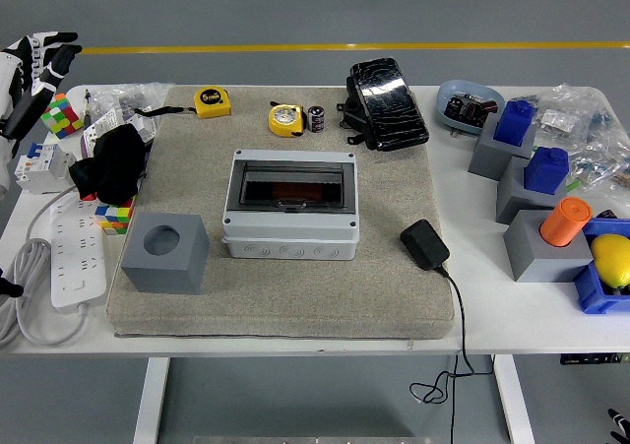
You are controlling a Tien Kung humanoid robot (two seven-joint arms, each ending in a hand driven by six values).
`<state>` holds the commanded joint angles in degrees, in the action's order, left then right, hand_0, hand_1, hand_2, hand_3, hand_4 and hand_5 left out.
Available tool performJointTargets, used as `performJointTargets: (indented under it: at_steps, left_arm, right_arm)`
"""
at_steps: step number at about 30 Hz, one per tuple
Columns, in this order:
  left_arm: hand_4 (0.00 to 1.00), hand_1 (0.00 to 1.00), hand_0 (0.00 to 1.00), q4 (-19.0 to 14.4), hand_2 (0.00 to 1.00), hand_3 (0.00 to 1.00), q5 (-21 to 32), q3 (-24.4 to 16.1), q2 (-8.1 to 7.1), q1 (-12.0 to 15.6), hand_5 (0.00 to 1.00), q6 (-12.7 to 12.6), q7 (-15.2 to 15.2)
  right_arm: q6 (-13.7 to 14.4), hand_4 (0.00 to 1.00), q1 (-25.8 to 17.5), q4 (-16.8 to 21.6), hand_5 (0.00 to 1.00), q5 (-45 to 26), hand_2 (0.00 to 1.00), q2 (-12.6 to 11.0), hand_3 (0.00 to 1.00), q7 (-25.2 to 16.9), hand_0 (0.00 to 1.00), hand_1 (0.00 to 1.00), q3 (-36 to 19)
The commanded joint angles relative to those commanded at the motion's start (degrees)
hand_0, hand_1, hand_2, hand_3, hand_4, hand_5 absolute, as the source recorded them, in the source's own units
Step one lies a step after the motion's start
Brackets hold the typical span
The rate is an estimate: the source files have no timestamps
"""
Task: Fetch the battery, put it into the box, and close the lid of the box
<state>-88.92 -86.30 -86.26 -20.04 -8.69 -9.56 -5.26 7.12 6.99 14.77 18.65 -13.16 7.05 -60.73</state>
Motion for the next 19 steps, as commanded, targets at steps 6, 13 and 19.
performJointTargets:
  at_steps: [6, 13, 19]
  left_arm:
    - [0.998, 0.772, 0.679, 0.0, 0.746, 0.758, 0.0, 0.0, -0.03, 0.0, 0.998, 0.1, 0.1]
    - [0.998, 0.773, 0.681, -0.2, 0.747, 0.758, 0.0, 0.0, 0.00, 0.1, 0.998, 0.1, 0.1]
    - [0.998, 0.772, 0.679, -0.2, 0.747, 0.758, 0.0, 0.0, -0.01, 0.0, 0.998, 0.2, 0.1]
  right_arm:
    - [0.0, 0.948, 0.0, 0.0, 0.417, 0.0, 0.644, 0.0, 0.532, 0.0, 0.637, 0.656, 0.1]
    - [0.0, 0.948, -0.1, 0.0, 0.416, 0.0, 0.644, 0.0, 0.532, 0.0, 0.637, 0.656, 0.1]
    - [-0.1, 0.947, 0.0, 0.0, 0.416, -0.1, 0.643, 0.0, 0.532, -0.1, 0.638, 0.656, 0.1]
